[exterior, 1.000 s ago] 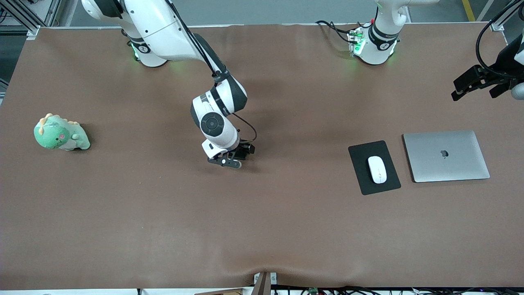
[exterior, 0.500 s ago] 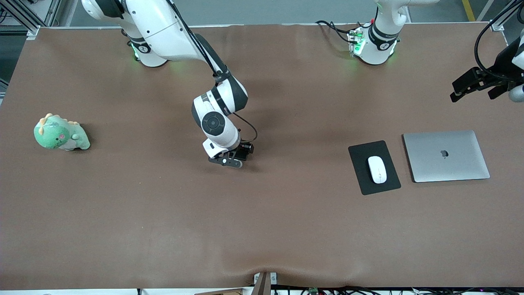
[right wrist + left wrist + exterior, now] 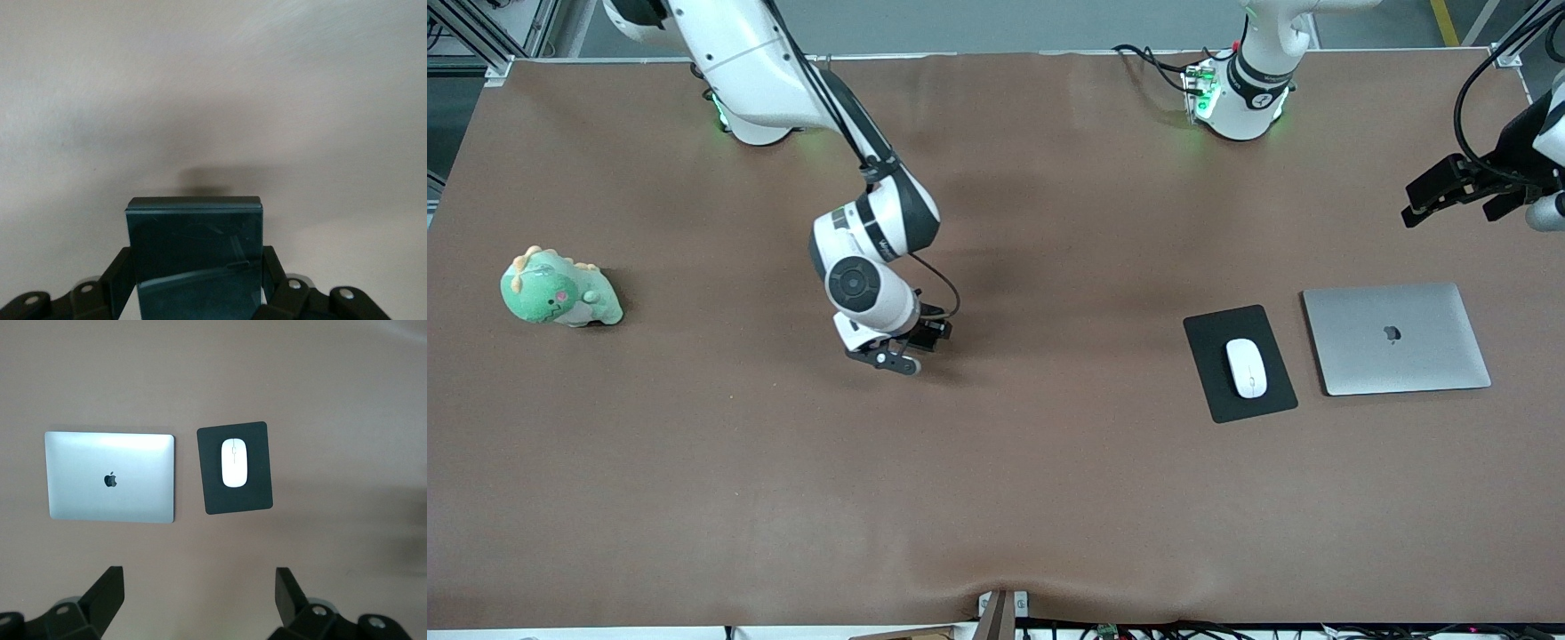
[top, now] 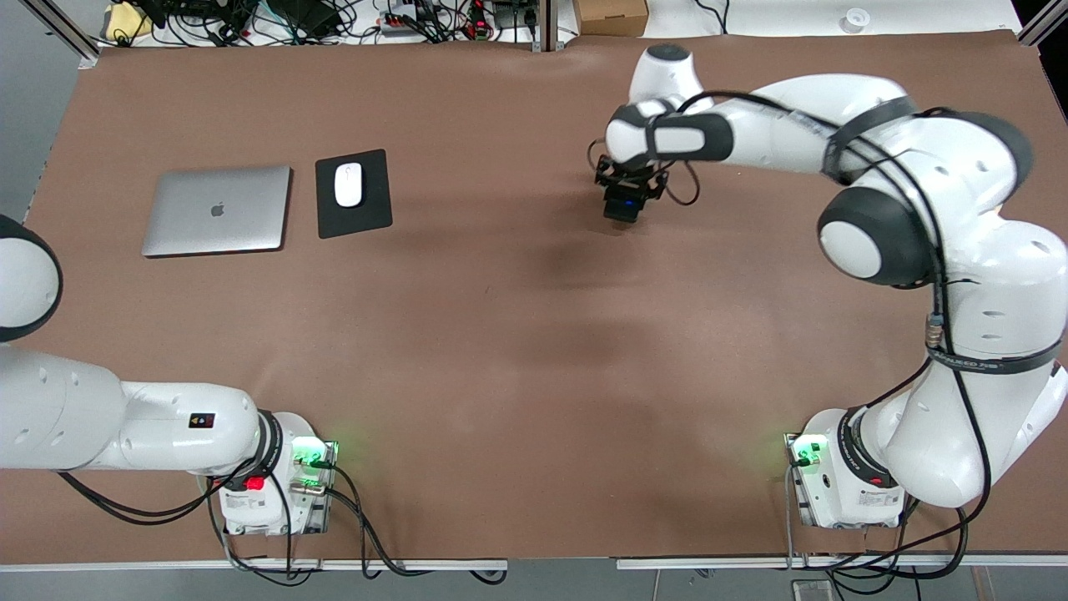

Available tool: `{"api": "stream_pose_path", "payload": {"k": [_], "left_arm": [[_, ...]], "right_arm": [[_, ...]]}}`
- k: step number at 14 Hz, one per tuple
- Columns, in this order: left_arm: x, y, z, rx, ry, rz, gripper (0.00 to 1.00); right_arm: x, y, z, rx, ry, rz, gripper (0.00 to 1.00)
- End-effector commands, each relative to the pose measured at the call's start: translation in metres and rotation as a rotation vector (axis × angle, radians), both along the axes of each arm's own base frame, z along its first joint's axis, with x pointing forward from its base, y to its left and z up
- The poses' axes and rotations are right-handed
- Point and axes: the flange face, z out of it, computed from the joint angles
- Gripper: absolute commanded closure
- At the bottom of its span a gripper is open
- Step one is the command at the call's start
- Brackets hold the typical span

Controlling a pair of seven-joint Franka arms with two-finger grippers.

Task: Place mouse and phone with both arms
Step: 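Lift the phone with the right gripper and carry it toward the plush toy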

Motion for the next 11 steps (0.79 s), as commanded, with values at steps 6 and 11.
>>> {"api": "stream_pose_path", "payload": {"k": [6, 11], "left_arm": [[0.003, -0.007, -0.001, 0.004, -0.009, -0.032, 0.00], [0.003, -0.009, -0.002, 0.004, -0.006, -0.035, 0.00]], "right_arm": [[0.003, -0.148, 0.047, 0.081, 0.029, 0.090, 1.00], [0.003, -0.235, 0.040, 0.032, 0.032, 0.182, 1.00]]}}
